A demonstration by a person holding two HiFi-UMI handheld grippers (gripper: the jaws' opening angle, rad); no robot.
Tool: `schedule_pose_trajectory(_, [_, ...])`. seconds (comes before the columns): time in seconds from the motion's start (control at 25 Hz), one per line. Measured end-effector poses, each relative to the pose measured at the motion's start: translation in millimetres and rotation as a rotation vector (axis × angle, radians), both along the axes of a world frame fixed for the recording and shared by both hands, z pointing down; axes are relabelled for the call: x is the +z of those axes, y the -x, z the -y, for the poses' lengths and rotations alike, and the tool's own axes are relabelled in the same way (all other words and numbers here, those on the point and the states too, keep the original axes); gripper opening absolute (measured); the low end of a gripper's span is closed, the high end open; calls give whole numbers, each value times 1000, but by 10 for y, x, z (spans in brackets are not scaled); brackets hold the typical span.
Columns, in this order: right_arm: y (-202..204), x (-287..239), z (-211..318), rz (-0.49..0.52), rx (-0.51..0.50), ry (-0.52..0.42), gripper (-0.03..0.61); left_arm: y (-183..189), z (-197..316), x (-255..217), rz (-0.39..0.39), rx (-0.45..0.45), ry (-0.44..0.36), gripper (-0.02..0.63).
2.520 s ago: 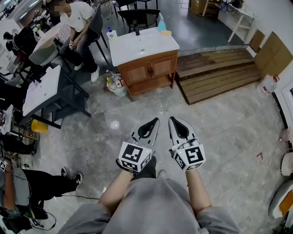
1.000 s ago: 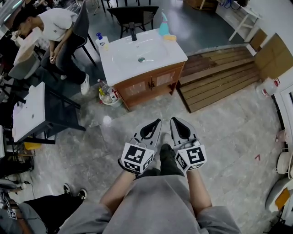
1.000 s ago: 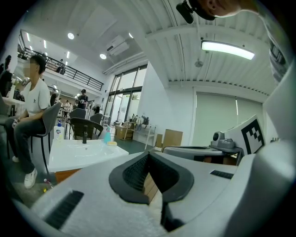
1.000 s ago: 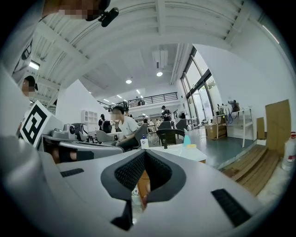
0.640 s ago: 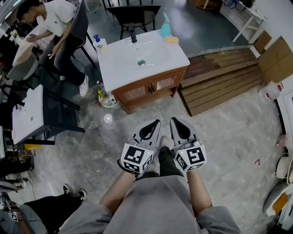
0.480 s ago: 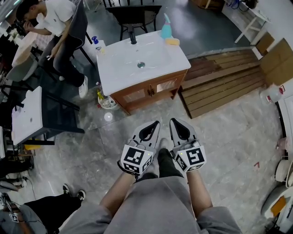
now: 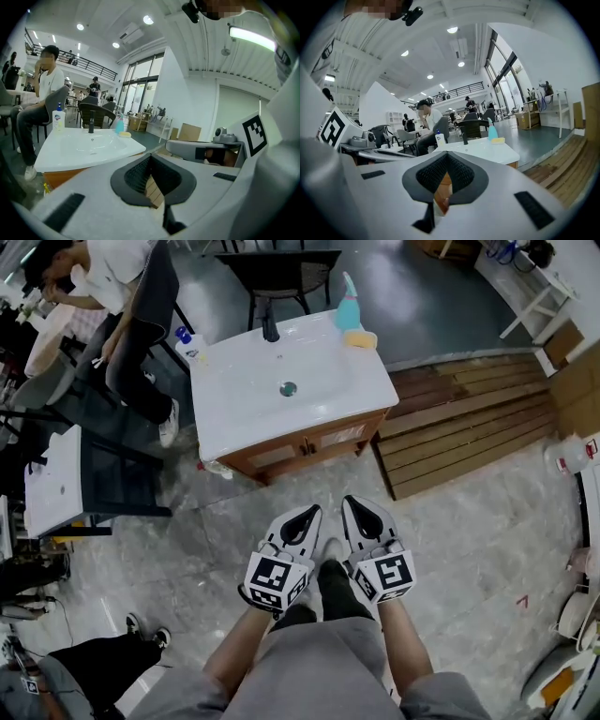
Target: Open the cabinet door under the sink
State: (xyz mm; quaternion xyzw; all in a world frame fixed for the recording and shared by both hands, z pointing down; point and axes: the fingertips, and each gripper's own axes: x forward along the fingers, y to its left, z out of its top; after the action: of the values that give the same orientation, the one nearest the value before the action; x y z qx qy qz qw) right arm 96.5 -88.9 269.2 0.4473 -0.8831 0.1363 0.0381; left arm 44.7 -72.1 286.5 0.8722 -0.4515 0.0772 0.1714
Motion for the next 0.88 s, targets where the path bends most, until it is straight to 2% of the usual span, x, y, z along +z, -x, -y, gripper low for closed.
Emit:
schedule_pose_trajectory(0.44, [-100,322,494,17,-38,38,9,-23,484,268,27,-65,29,8])
schedule_pose_trajectory(0.88, [-62,905,797,12,-25,81,9,51,841,791,45,-61,51,8])
